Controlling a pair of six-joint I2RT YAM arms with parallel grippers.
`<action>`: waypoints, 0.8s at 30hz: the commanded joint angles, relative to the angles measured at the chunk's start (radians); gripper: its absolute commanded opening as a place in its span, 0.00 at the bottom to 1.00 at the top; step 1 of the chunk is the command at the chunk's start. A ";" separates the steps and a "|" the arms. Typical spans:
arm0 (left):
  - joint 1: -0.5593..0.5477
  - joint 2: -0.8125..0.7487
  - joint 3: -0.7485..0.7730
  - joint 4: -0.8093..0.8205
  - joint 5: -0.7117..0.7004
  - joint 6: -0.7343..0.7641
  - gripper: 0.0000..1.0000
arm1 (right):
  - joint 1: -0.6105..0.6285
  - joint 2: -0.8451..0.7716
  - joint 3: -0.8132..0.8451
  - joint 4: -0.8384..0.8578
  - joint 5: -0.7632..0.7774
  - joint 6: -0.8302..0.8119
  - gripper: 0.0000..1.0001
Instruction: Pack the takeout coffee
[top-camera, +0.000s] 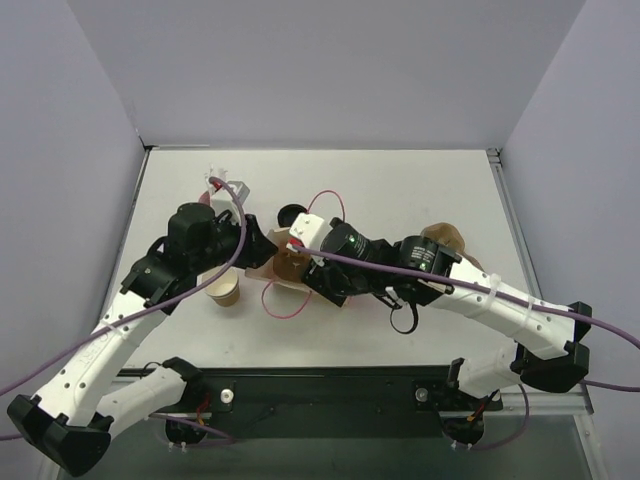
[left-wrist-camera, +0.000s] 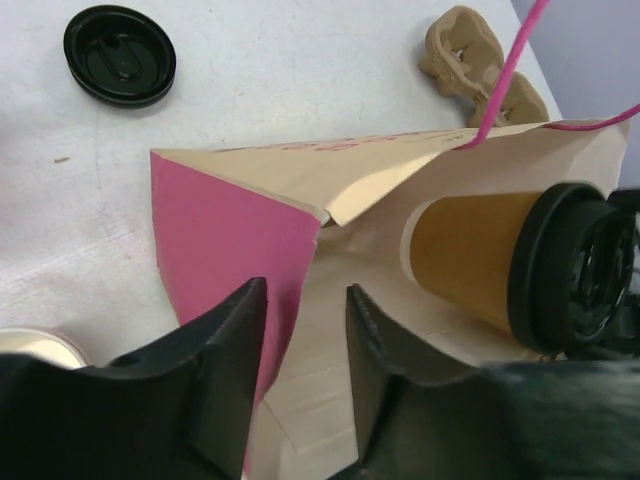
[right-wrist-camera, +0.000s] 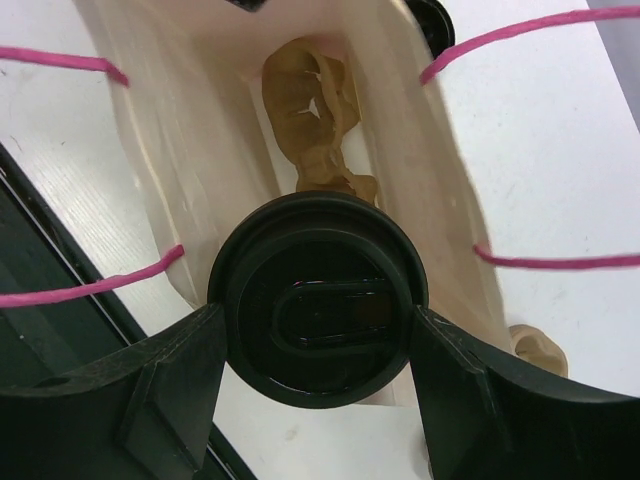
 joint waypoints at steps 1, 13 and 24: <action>-0.005 -0.065 0.009 -0.054 -0.064 -0.010 0.54 | 0.066 -0.010 -0.029 -0.001 0.116 0.023 0.45; -0.005 -0.189 0.008 -0.294 -0.138 -0.016 0.61 | 0.160 0.048 -0.047 0.003 0.238 0.046 0.45; -0.003 -0.112 0.117 -0.295 -0.236 0.005 0.63 | 0.160 0.072 -0.026 0.019 0.279 0.035 0.45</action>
